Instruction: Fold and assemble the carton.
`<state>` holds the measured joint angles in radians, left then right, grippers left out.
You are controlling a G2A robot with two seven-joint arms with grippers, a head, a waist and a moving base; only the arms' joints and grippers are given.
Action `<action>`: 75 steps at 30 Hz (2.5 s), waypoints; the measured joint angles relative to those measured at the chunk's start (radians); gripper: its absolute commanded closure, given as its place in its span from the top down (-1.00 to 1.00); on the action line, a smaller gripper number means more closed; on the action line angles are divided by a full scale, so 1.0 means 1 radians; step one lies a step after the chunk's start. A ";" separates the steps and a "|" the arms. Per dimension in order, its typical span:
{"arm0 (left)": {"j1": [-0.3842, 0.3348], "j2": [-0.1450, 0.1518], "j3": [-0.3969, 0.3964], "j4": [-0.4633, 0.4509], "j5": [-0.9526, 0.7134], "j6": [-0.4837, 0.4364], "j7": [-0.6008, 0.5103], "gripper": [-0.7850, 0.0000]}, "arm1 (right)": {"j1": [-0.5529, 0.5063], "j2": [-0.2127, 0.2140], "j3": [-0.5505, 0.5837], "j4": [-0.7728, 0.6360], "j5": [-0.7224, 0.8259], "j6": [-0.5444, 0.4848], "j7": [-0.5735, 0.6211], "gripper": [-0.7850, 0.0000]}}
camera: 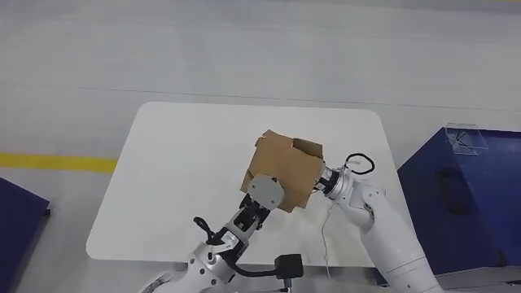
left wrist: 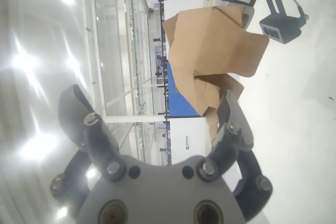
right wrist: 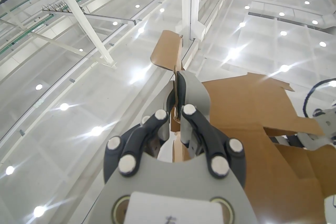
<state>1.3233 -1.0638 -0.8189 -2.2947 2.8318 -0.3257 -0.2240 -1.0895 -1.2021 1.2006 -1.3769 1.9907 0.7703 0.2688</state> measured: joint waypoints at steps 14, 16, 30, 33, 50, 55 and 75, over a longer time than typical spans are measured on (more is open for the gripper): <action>-0.043 -0.043 0.029 0.037 -0.011 0.004 -0.058 1.00 | -0.016 -0.004 0.005 -0.009 -0.021 0.018 0.005 -1.00; -0.040 -0.048 0.023 0.038 -0.020 0.012 -0.075 1.00 | -0.016 -0.004 0.006 -0.011 -0.032 0.020 0.012 -1.00; -0.015 -0.077 -0.037 0.036 -0.094 0.048 -0.158 1.00 | -0.027 -0.008 0.000 -0.016 -0.124 0.021 0.100 -1.00; -0.014 -0.083 -0.038 0.033 -0.090 0.059 -0.156 1.00 | -0.030 -0.009 -0.004 -0.018 -0.155 0.021 0.124 -1.00; -0.010 -0.105 -0.047 0.050 -0.043 0.020 -0.118 -1.00 | -0.027 -0.016 -0.020 -0.010 -0.239 0.003 0.196 -1.00; -0.003 -0.112 -0.062 0.051 -0.079 0.012 -0.109 -1.00 | -0.022 -0.018 -0.020 -0.007 -0.249 -0.007 0.208 -1.00; 0.014 -0.126 -0.157 0.019 -0.202 0.005 -0.040 -1.00 | -0.002 -0.024 -0.026 0.022 -0.314 -0.025 0.299 1.00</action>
<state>1.3377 -1.1898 -0.9755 -2.2756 2.6299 -0.3207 -0.2643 -1.0912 -1.2260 1.1745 -1.3547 1.6765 0.7450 0.5675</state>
